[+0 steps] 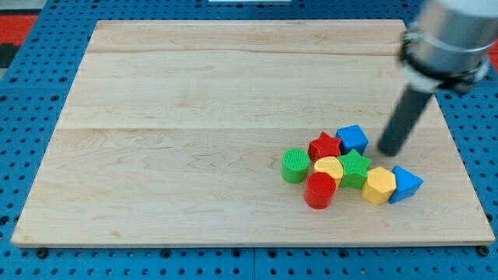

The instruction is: Separate the red star from the group of blocks

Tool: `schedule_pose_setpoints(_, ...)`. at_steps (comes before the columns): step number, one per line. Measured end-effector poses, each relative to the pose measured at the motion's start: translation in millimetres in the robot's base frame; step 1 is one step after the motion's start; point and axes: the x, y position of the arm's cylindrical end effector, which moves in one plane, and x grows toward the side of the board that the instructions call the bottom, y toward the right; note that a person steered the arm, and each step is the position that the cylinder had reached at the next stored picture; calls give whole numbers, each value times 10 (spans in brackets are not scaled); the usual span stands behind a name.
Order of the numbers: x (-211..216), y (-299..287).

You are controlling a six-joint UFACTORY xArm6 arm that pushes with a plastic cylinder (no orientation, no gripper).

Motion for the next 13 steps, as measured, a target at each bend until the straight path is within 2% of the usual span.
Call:
schedule_pose_setpoints(1, 54, -649)
schedule_pose_setpoints(2, 7, -682)
schedule_pose_setpoints(3, -472, -1213)
schedule_pose_setpoints(4, -1233, -1655)
schedule_pose_setpoints(6, -969, -2022)
schedule_pose_setpoints(7, -1438, -2663)
schedule_pose_setpoints(8, -1714, -2348)
schedule_pose_setpoints(9, -1649, -2235)
schedule_pose_setpoints(10, -1617, -1750)
schedule_pose_setpoints(11, -1406, -1626)
schedule_pose_setpoints(12, -1464, -1517)
schedule_pose_setpoints(13, -1857, -1493)
